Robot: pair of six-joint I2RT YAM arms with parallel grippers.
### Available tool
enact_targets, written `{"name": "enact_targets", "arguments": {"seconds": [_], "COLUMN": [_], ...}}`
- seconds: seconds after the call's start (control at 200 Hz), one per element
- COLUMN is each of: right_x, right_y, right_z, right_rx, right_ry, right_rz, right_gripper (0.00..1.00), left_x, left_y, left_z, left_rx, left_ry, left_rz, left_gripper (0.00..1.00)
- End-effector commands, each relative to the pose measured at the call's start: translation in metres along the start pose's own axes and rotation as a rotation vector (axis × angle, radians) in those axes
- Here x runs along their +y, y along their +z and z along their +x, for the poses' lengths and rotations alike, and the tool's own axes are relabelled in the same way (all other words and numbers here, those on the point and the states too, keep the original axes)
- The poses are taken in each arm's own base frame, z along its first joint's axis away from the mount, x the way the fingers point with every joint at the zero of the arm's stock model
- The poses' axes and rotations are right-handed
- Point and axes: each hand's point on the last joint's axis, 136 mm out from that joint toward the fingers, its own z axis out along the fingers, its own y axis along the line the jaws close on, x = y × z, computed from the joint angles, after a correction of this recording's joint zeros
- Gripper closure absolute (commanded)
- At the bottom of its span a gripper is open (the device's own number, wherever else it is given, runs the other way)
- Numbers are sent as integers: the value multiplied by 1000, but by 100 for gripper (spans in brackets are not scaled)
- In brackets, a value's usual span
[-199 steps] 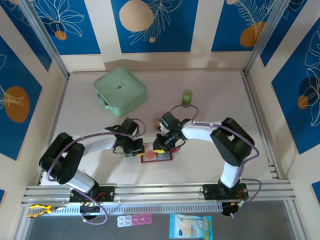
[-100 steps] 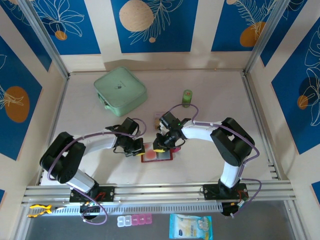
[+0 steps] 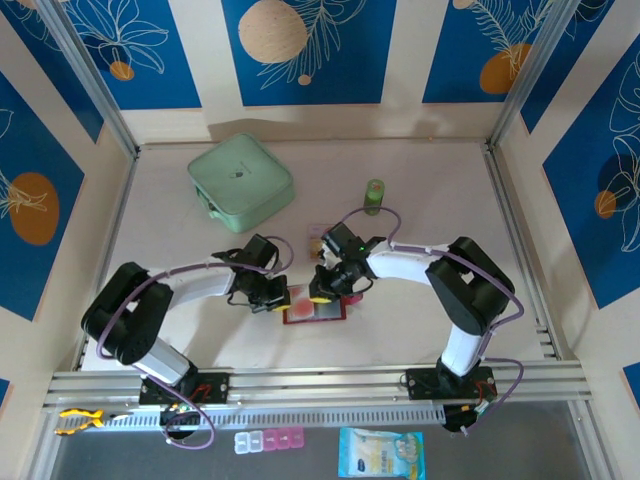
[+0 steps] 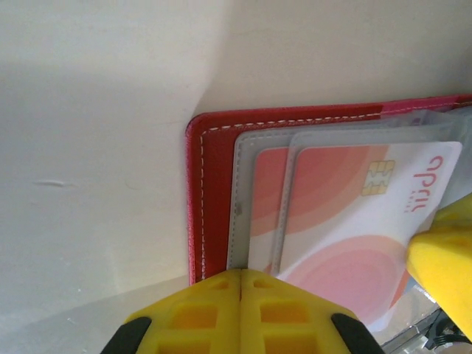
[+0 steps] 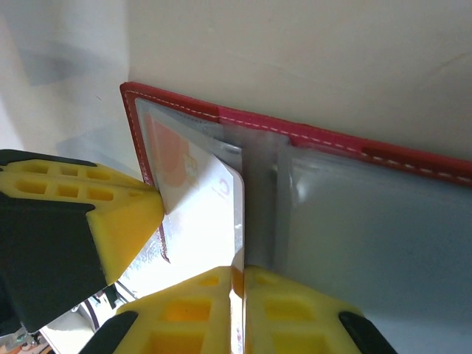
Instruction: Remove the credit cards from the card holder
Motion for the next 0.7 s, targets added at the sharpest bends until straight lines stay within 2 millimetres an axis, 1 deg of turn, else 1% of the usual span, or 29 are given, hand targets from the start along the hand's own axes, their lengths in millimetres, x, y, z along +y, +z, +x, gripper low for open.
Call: {"name": "enact_targets", "arguments": {"seconds": [0.0,0.12,0.215,0.31,0.565,0.695], "right_x": [-9,-8,-5,-3,10,15], "right_y": [-8,-10,-10,-11,-13,-11], "right_z": [2,2,2,2,-2,-3], "right_rx": [-14,-13,-7,-6,-9,-5], "right_ry": [27,23,13,11,-16,-27], "right_rz": [19,9,-2,-4,-52,-65], "right_gripper": [89,88,83,81,81,81], "left_x": [15,15,13,10,-8,-15], "left_y": [4,3,2,-1,-16,-19], "left_z": [3,2,2,0,-9,-11], "left_rx": [27,26,23,14,-26,-31], "left_ry": [-26,-24,-21,-13,13,20], "left_rz": [-52,-49,-46,-39,-4,14], "left_gripper": [100,100,100,100,100,100]}}
